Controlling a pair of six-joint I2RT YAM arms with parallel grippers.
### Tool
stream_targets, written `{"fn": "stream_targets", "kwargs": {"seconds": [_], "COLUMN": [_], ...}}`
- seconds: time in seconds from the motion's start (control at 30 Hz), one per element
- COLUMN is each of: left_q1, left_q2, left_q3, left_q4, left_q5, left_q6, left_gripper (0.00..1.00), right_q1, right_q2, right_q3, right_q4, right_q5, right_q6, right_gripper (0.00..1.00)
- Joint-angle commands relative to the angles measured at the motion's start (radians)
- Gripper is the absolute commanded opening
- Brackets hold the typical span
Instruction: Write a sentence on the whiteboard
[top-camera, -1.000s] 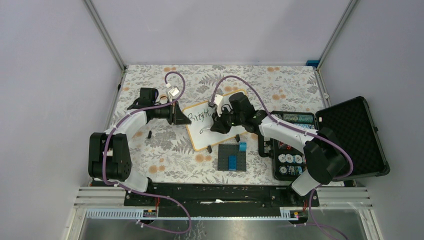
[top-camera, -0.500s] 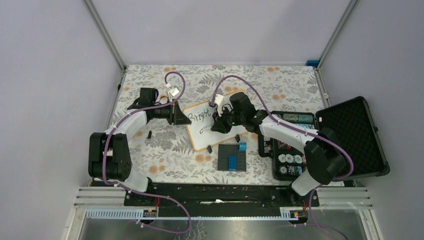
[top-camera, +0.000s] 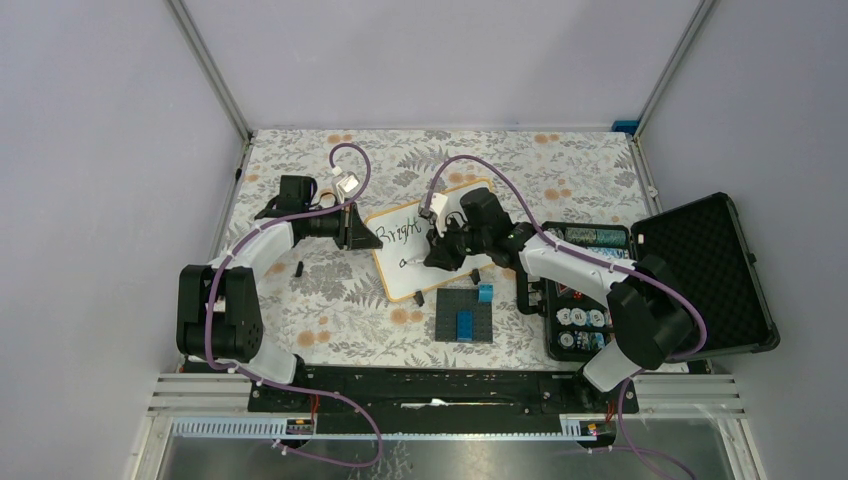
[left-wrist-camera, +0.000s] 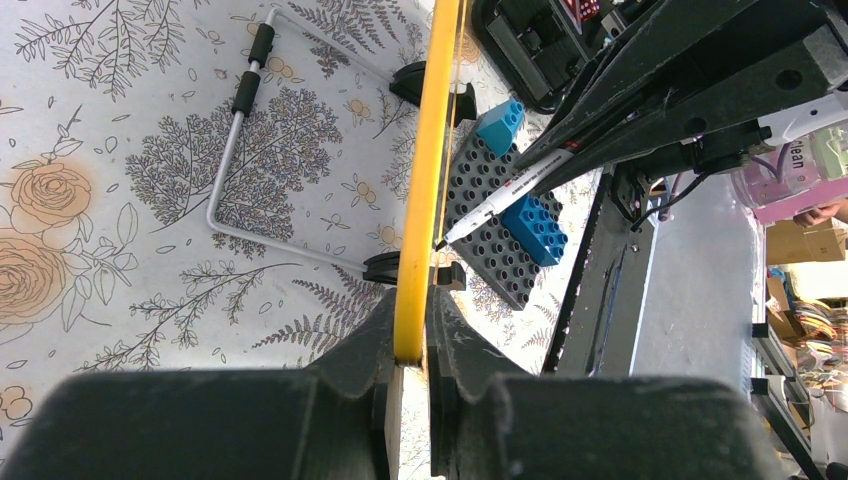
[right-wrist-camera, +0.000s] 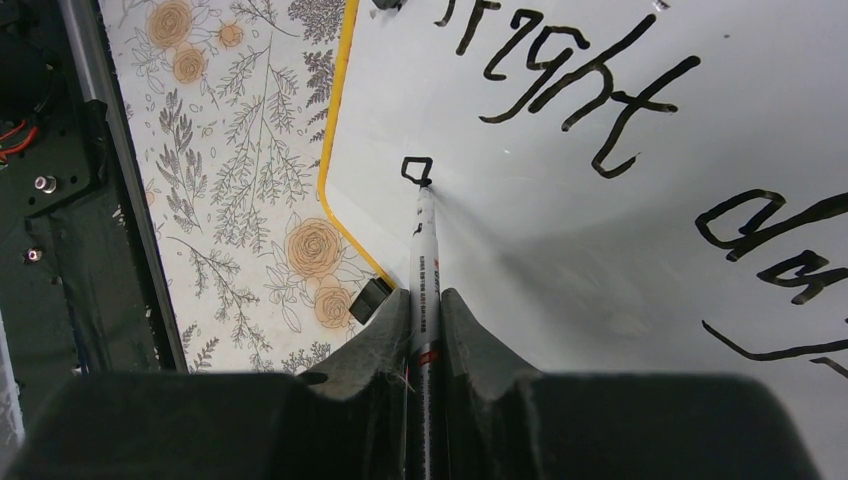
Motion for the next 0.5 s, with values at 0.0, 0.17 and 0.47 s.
{"fn": "stream_targets", "kwargs": {"seconds": [0.0, 0.17, 0.47], "left_q1": [-0.009, -0.009, -0.010], "left_q2": [0.016, 0.021, 0.025], "left_q3": [0.032, 0.034, 0.036], "left_q4": [0.021, 0.021, 0.016], "left_q5": [-0.071, -0.071, -0.073], "left_q6": [0.066, 0.068, 0.071], "left_gripper": [0.00, 0.00, 0.00], "right_q1": [-0.017, -0.018, -0.017], "right_q2": [-0.017, -0.021, -0.053], "right_q3": [-0.018, -0.018, 0.002], "right_q4": [0.002, -0.037, -0.064], "right_q5": [0.052, 0.050, 0.017], "right_q6": [-0.041, -0.050, -0.047], "right_gripper": [0.00, 0.00, 0.00]}}
